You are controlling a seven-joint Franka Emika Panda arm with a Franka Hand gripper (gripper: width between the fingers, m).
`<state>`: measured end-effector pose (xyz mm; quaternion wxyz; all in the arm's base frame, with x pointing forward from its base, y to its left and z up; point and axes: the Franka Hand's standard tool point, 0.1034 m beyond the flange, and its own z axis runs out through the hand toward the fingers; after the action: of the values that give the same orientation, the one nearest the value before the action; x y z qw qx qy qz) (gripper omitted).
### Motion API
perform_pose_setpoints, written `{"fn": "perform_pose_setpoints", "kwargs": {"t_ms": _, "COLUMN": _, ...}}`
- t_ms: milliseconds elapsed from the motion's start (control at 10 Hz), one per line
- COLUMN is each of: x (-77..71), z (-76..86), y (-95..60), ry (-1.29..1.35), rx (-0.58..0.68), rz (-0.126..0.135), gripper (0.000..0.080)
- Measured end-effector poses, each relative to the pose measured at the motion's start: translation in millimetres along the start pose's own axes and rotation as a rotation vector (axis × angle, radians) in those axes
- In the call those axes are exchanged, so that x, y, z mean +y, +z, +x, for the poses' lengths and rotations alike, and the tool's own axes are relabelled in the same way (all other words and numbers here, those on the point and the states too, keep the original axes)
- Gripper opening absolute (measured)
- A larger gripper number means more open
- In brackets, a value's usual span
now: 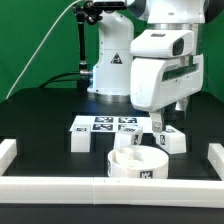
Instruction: Assemble stool
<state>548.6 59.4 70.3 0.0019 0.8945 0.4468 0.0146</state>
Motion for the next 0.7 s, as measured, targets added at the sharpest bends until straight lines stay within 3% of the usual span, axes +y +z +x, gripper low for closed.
{"fn": "perform_pose_setpoints", "kwargs": {"t_ms": 500, "x": 0.6, "z": -0.6, "y": 0.0, "ry": 0.001, "rx": 0.0, "rz": 0.0, "gripper": 0.065}}
{"fn": "perform_pose_setpoints", "kwargs": {"t_ms": 600, "x": 11.1, "z": -7.0, "y": -0.5, "ry": -0.098, "rx": 0.008, "rz": -0.036, "gripper": 0.065}}
{"fn": "perform_pose_setpoints", "kwargs": {"t_ms": 700, "x": 17.7, "z": -16.4, "y": 1.7, "ry": -0.157, "rx": -0.001, "rz": -0.041, "gripper": 0.065}}
